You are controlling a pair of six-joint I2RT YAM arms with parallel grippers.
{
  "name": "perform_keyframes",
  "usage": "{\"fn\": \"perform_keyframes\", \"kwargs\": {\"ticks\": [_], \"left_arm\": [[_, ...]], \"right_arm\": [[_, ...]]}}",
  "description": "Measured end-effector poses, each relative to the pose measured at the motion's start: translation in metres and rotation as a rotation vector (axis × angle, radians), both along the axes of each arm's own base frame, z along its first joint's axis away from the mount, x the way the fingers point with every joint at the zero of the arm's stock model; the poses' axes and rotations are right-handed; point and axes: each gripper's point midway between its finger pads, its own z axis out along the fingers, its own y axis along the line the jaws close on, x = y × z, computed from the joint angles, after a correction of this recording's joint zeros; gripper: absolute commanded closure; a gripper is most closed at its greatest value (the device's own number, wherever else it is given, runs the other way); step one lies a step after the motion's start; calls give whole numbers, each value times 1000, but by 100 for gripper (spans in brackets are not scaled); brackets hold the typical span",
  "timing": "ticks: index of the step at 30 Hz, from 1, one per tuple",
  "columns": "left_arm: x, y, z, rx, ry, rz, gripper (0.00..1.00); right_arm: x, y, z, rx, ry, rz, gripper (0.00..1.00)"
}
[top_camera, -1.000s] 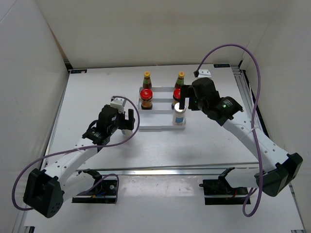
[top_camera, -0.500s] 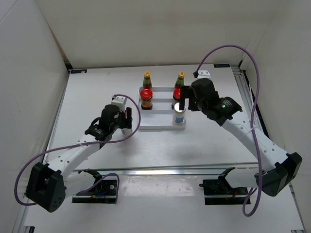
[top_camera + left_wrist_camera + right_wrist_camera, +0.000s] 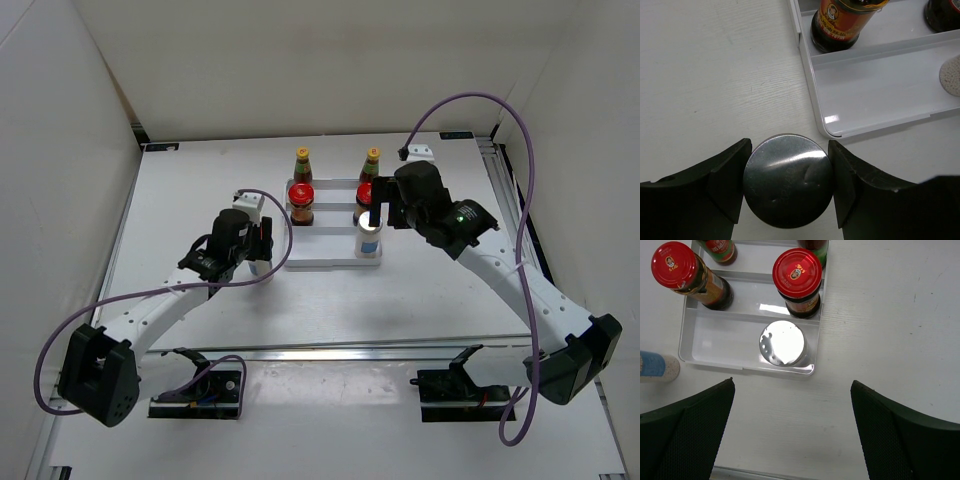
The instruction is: Organize the condiment bottles
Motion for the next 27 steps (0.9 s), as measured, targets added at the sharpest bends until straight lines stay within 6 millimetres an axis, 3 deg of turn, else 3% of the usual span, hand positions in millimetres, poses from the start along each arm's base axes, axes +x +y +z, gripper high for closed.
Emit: {"fn": "perform_keyframes", "kwargs": {"ticks": [1,3,8,13,21,27], "left_arm": [[0,0,0,0,1,0,33],[0,0,0,1,2,0,48],[0,0,0,2,3,0,65],[-3,4,1,11,7,10,88],[-10,17,10,51,22,50,89],[-3,10,55,-4,-60,51,89]], "right_arm": [[0,0,0,0,1,0,0],[0,0,-1,-2,2,0,0],[-1,-1,-5,-8,10,0,0],[-1,-1,-5,-8,9,1,0],[-3,-3,-3,-8,5,2,0],[-5,-5,3,0,-8,3,0]]}}
